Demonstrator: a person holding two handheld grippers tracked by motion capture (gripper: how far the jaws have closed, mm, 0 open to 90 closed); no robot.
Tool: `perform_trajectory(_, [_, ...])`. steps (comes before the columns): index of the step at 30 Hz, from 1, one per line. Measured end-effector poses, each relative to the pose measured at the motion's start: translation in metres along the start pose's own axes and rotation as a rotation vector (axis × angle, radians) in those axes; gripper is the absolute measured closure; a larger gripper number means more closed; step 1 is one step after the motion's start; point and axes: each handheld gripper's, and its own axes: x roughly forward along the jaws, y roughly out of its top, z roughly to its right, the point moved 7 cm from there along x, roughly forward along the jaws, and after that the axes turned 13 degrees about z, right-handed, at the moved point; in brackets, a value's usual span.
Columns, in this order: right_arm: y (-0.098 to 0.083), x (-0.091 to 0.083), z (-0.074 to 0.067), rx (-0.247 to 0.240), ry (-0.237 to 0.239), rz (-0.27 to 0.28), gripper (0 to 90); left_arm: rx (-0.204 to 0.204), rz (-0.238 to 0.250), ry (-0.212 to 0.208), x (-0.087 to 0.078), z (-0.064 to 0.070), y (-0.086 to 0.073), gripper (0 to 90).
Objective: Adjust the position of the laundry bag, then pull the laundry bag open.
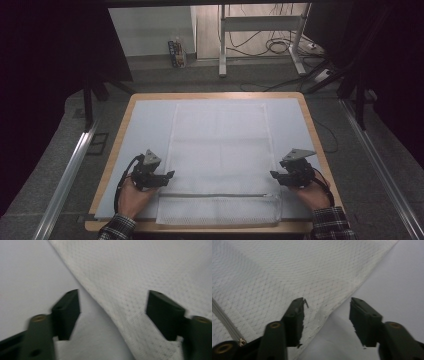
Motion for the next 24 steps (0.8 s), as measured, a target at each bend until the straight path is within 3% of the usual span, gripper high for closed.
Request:
perform_trajectory(2, [-0.0005,0.0014,0.0013,0.009,0.011,0.015,26.8,-0.017,0.005,-0.011,0.0001,0.0003,0.0005,5.4])
perform_trajectory(4, [-0.0010,0.0031,0.0012,0.028,0.025,0.028,19.9,0.005,-0.007,-0.034,-0.0006,0.0023,-0.0012,1.6])
perform_trajectory(11, [-0.0002,0.0039,0.0005,0.022,0.031,0.044,12.2,0.027,0.006,-0.021,-0.0012,0.0026,-0.0004,1.4])
perform_trajectory(24, [-0.0011,0.0010,-0.0041,0.015,0.033,0.050,6.0,0.027,0.028,-0.014,-0.0070,0.0037,-0.0054,1.1])
